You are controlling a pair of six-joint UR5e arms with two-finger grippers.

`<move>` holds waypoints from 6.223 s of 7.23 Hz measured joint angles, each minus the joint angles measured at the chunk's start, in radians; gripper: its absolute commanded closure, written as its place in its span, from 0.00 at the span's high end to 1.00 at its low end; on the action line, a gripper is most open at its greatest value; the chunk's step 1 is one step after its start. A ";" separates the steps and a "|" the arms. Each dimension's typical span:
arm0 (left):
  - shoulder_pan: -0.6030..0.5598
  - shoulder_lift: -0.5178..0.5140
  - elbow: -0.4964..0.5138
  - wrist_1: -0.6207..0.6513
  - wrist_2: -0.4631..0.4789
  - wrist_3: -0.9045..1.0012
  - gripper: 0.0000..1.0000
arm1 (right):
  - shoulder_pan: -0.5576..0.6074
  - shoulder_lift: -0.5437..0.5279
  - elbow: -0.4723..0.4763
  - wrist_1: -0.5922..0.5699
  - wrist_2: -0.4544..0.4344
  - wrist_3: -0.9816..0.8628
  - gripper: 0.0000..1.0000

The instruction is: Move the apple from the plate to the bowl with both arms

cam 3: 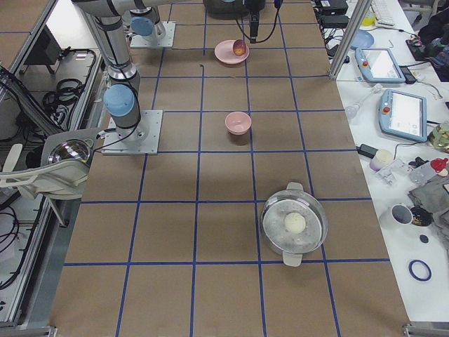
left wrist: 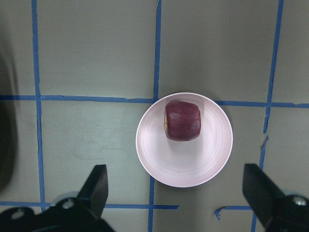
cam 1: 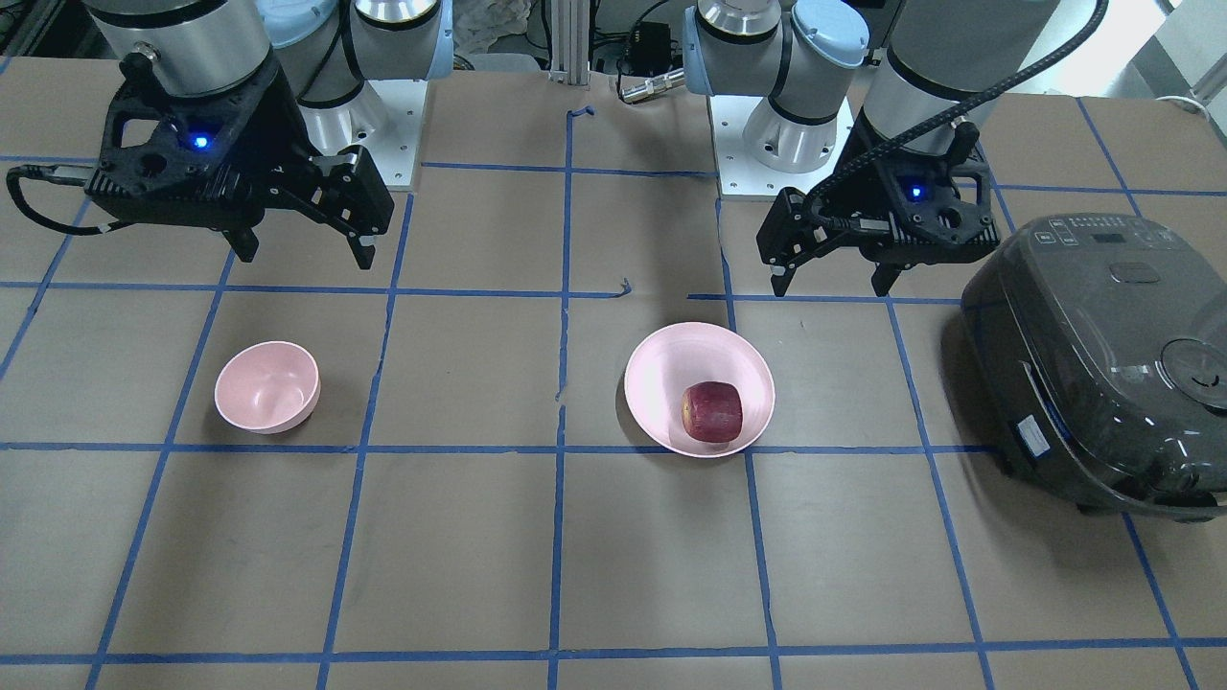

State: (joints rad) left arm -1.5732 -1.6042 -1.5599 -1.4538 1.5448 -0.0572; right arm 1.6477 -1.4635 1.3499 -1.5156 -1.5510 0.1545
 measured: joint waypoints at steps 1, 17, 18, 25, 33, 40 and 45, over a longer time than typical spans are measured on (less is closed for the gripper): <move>-0.002 0.000 -0.001 0.000 0.000 0.000 1.00 | 0.000 0.001 0.000 0.000 -0.001 -0.001 1.00; -0.005 0.003 -0.009 0.006 -0.004 0.003 1.00 | -0.011 0.010 0.079 -0.120 -0.016 -0.016 1.00; -0.004 0.003 -0.009 0.007 -0.003 0.003 1.00 | -0.014 0.011 0.078 -0.121 -0.016 -0.016 1.00; 0.000 -0.003 -0.014 0.023 -0.008 -0.001 1.00 | -0.398 0.048 0.381 -0.372 -0.005 -0.423 0.96; -0.019 -0.159 -0.314 0.392 -0.069 -0.030 1.00 | -0.417 0.180 0.639 -0.652 -0.051 -0.510 0.00; -0.067 -0.332 -0.337 0.481 -0.035 0.012 0.00 | -0.199 0.202 0.538 -0.610 0.185 -0.245 0.00; -0.071 -0.275 -0.314 0.477 -0.036 0.009 0.00 | -0.031 0.205 0.594 -0.638 0.177 -0.045 1.00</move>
State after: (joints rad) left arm -1.6440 -1.8796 -1.8737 -0.9772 1.5089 -0.0479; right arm 1.6171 -1.2590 1.9436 -2.1540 -1.3743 0.1093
